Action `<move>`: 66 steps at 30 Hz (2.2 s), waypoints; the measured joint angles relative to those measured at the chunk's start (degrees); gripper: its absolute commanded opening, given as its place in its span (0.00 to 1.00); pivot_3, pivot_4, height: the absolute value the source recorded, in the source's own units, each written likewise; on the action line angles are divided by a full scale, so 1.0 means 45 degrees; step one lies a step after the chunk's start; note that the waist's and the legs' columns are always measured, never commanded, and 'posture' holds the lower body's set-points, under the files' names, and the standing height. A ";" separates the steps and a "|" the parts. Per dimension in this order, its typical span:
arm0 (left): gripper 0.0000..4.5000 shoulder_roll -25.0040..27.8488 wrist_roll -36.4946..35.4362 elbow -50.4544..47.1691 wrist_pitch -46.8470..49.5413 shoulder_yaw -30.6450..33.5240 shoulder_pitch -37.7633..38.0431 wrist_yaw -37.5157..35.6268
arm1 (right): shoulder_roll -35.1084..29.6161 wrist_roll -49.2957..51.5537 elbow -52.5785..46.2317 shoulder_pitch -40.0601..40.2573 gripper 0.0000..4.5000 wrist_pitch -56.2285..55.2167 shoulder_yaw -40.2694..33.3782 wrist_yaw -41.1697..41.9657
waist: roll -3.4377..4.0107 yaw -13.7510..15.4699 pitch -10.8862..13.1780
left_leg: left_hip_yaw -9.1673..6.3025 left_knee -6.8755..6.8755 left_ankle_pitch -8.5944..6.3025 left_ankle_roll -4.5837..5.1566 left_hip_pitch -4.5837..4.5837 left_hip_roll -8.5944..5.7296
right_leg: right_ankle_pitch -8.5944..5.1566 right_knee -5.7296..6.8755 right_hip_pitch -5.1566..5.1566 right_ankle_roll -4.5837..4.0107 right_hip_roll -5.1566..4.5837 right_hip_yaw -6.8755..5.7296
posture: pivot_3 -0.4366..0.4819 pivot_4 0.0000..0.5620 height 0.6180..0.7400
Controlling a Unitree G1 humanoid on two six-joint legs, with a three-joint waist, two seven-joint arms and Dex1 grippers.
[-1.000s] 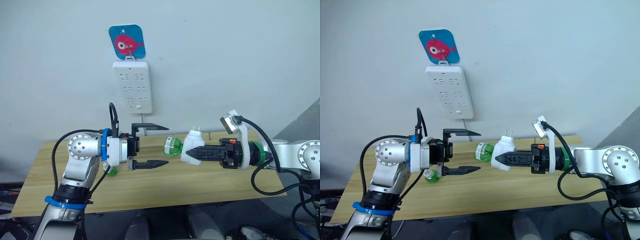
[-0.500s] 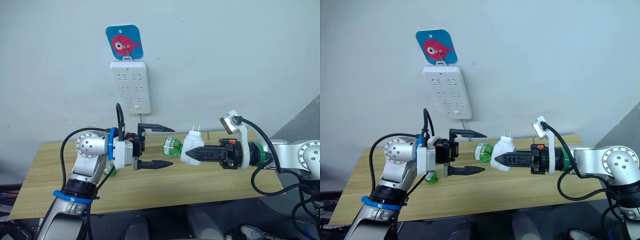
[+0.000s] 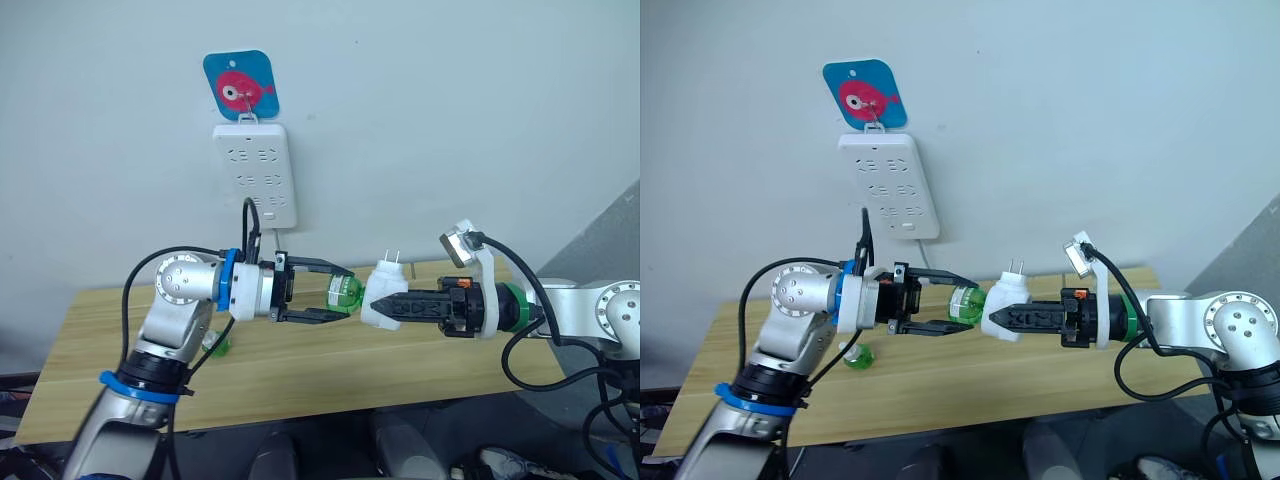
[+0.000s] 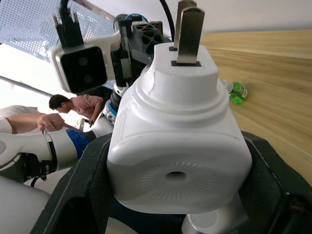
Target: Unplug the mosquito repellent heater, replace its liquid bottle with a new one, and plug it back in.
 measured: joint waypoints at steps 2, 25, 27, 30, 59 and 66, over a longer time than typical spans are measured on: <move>0.49 0.1177 -0.1168 -0.1085 0.3722 -0.0327 -0.0568 0.0442 | 0.0005 0.0003 -0.0122 -0.0007 0.68 -0.0022 0.0013 0.0016 | 0.0000 0.0003 0.0001 | -0.0009 -0.0001 0.0000 0.0000 0.0002 0.0000 | -0.0002 0.0009 -0.0002 0.0001 0.0002 -0.0004 | 0.28 0.21 1.00; 0.49 0.2589 -0.7318 -0.0811 1.8535 -0.0082 -0.3914 0.1660 | -0.0300 -0.0015 -0.1151 -0.0186 0.68 -0.0003 0.0244 0.1005 | -0.0001 0.0045 0.0001 | -0.0011 -0.0004 0.0001 0.0001 0.0011 0.0003 | -0.0011 0.0028 -0.0012 -0.0011 0.0010 -0.0016 | 0.28 0.21 1.00; 0.49 0.2491 -0.7348 -0.0838 1.8559 -0.0012 -0.3894 0.1775 | -0.0335 -0.0026 -0.1110 -0.0187 0.68 -0.0063 0.0243 0.0997 | -0.0001 0.0053 0.0001 | -0.0009 -0.0003 0.0001 0.0001 0.0010 0.0003 | -0.0011 0.0029 -0.0013 -0.0011 0.0010 -0.0015 | 0.28 0.22 1.00; 0.49 0.2408 -0.7314 -0.0991 1.8425 0.0193 -0.3718 0.1822 | -0.0385 -0.0014 -0.1111 -0.0187 0.68 -0.0108 0.0242 0.1012 | 0.0000 0.0057 0.0001 | -0.0009 -0.0006 0.0001 0.0001 0.0011 0.0004 | -0.0011 0.0029 -0.0015 -0.0012 0.0010 -0.0014 | 0.28 0.22 1.00; 1.00 0.0668 -0.0023 -0.0617 0.0375 0.2606 0.2576 -0.1216 | -0.0576 -0.0009 -0.0105 0.0137 0.68 -0.0144 0.0328 0.0174 | 0.0002 0.0136 -0.0001 | 0.0040 0.0000 0.0001 0.0000 0.0013 0.0006 | -0.0007 0.0024 -0.0015 -0.0016 0.0002 0.0029 | 0.28 0.22 1.00; 1.00 -0.1212 0.0643 0.1072 -0.3775 0.2565 0.2048 -0.1221 | -0.0514 -0.0009 -0.0097 0.0124 0.68 -0.0132 0.0327 0.0128 | 0.0000 0.0345 -0.0004 | 0.0051 0.0014 0.0002 0.0001 0.0017 0.0002 | -0.0002 0.0024 -0.0007 -0.0006 0.0002 0.0039 | 0.27 0.21 1.00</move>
